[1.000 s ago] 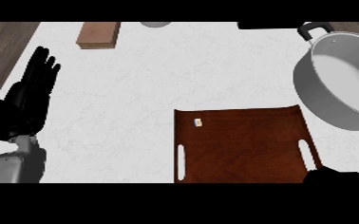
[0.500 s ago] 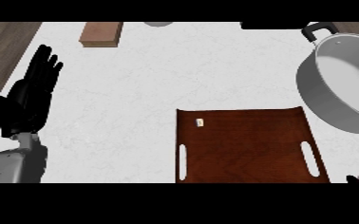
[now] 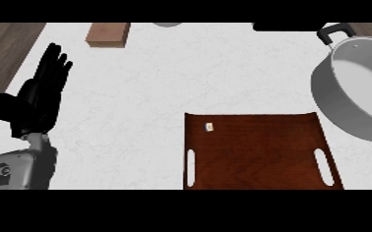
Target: Pick the tomato from the tray and place it in the pot
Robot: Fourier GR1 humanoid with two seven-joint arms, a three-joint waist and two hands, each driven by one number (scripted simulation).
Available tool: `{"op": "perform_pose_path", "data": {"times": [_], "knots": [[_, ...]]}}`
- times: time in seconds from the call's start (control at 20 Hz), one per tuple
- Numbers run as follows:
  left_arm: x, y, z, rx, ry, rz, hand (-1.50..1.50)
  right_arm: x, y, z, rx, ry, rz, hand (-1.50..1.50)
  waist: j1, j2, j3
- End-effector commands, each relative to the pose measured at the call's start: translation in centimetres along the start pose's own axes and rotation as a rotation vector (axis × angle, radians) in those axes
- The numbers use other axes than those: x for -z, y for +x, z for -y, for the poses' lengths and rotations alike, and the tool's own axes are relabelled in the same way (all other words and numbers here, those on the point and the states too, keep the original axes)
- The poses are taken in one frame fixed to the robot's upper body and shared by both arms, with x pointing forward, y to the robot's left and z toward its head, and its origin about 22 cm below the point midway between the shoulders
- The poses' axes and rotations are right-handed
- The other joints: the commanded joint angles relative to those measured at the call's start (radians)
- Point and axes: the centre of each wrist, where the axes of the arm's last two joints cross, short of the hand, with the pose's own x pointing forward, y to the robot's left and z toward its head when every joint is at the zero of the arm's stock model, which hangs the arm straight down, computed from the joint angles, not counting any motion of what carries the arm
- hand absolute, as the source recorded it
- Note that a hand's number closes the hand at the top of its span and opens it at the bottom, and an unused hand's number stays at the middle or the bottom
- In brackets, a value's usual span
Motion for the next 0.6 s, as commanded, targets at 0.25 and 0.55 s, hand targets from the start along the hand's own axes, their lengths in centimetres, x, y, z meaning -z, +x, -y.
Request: {"op": "perform_pose_path", "data": {"times": [0.25,0.55], "knots": [[-0.9,0.2,0.2,-0.012,-0.007,0.023,0.0,3.2,-4.4,1.9,-0.328,-0.144,0.008,1.5,0.027,0.007,0.001],[0.0,0.7,0.5,0.003,-0.031,0.012,0.0,6.6,-9.1,-1.9,-0.444,-0.138,-0.022,1.5,0.025,0.006,0.002]]}}
